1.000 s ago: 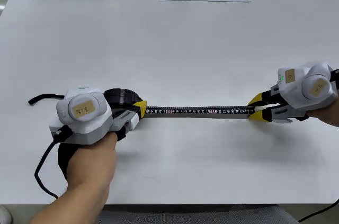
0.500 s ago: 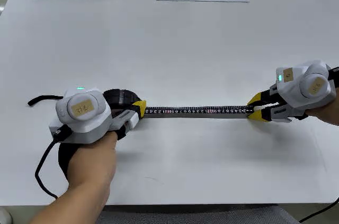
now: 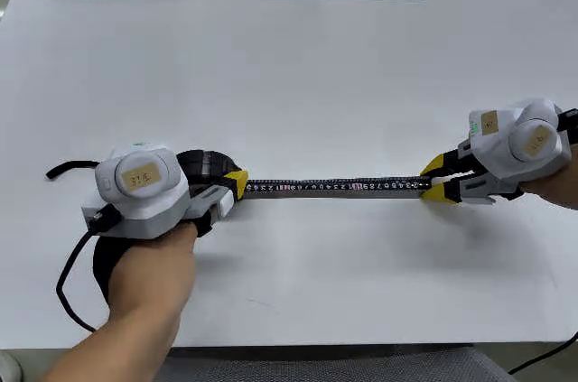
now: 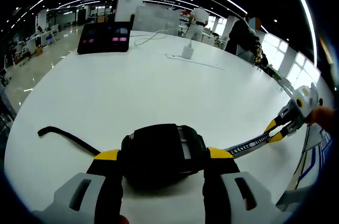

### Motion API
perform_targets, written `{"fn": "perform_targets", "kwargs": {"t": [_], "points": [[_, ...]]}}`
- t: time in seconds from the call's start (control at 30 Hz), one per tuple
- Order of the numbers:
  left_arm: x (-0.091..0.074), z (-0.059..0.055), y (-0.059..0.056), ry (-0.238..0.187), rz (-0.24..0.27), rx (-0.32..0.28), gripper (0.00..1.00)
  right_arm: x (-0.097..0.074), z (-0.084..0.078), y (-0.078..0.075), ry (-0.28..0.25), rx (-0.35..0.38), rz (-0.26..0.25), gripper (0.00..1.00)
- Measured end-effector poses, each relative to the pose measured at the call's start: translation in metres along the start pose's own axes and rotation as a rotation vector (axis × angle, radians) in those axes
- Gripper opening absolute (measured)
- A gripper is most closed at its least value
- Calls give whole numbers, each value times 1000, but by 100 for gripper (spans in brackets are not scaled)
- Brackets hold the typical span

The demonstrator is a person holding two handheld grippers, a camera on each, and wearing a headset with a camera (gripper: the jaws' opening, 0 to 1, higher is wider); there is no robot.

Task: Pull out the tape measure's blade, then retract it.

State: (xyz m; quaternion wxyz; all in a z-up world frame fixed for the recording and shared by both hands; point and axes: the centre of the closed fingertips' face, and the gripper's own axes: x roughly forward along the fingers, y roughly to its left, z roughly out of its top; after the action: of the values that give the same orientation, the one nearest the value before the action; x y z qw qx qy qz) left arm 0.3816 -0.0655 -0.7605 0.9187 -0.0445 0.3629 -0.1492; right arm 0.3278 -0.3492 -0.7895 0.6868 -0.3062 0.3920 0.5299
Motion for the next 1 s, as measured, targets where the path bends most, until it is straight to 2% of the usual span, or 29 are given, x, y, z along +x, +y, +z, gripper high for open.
{"fn": "perform_targets", "kwargs": {"t": [0.2, 0.63, 1.0], "points": [[0, 0, 0, 1, -5, -4, 56, 0, 0, 0, -2, -5, -5, 11], [0, 0, 0, 2, -22, -19, 56, 5, 12, 0, -18, -22, -5, 11], [0, 1, 0, -3, -33, -36, 56, 14, 31, 3, -50, -21, -1, 11]]}}
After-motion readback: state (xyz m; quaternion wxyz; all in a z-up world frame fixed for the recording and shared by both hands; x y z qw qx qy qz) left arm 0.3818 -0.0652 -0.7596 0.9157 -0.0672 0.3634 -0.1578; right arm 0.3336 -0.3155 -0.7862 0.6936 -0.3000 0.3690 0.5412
